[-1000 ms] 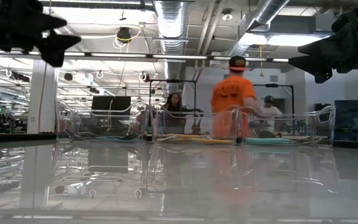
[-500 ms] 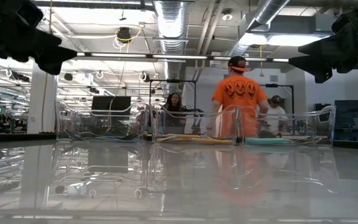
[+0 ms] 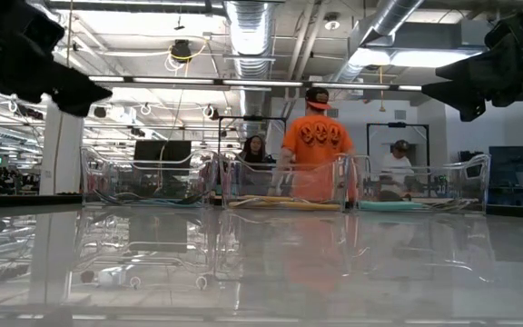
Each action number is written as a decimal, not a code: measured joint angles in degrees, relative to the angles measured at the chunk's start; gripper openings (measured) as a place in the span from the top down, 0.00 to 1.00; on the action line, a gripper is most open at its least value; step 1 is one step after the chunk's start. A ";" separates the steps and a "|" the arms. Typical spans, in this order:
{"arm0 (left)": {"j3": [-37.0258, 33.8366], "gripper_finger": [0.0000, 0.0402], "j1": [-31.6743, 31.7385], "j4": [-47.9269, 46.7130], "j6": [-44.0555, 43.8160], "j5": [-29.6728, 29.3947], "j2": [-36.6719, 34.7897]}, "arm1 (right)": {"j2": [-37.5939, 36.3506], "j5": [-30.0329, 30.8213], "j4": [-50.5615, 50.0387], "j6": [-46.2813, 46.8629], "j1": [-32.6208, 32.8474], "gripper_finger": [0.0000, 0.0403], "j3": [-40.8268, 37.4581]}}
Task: Sort silverware by color (type)
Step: Return to Home Position
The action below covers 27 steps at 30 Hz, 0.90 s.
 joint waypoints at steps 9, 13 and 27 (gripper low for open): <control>-1.74 0.46 0.00 7.30 4.91 4.77 -0.13 | 0.00 0.07 0.00 -0.01 0.00 0.34 -0.01; -1.90 0.46 0.00 14.19 6.42 5.55 -0.16 | 0.02 0.07 0.00 -0.01 0.01 0.34 0.01; -4.62 0.46 0.00 17.40 6.79 -0.52 -0.17 | 0.02 0.07 0.02 0.00 0.01 0.34 -0.01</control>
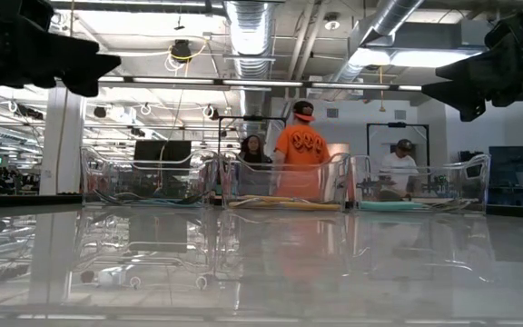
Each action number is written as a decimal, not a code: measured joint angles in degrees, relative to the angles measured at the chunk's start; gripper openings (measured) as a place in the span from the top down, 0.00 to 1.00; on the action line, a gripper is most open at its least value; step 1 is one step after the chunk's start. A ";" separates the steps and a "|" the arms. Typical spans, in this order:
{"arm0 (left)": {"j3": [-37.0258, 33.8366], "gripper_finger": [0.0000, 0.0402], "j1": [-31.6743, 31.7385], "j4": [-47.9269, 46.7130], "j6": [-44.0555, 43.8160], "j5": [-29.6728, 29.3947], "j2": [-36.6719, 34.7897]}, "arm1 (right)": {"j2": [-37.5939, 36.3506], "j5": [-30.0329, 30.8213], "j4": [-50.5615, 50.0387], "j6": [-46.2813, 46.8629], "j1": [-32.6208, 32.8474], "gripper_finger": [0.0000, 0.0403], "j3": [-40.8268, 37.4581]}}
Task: Sort silverware by color (type)
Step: Return to Home Position
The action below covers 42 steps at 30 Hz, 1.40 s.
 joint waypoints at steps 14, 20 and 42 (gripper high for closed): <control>-0.11 0.46 0.02 -2.26 -9.25 -2.96 0.30 | 0.00 0.00 0.00 -0.01 0.00 0.34 0.02; -0.13 0.46 0.02 -2.25 -9.25 -2.97 0.28 | 0.00 -0.02 0.00 -0.01 -0.02 0.34 -0.01; -0.20 0.46 0.02 -2.25 -9.25 -3.01 0.28 | 0.00 -0.02 0.00 0.01 -0.02 0.34 0.00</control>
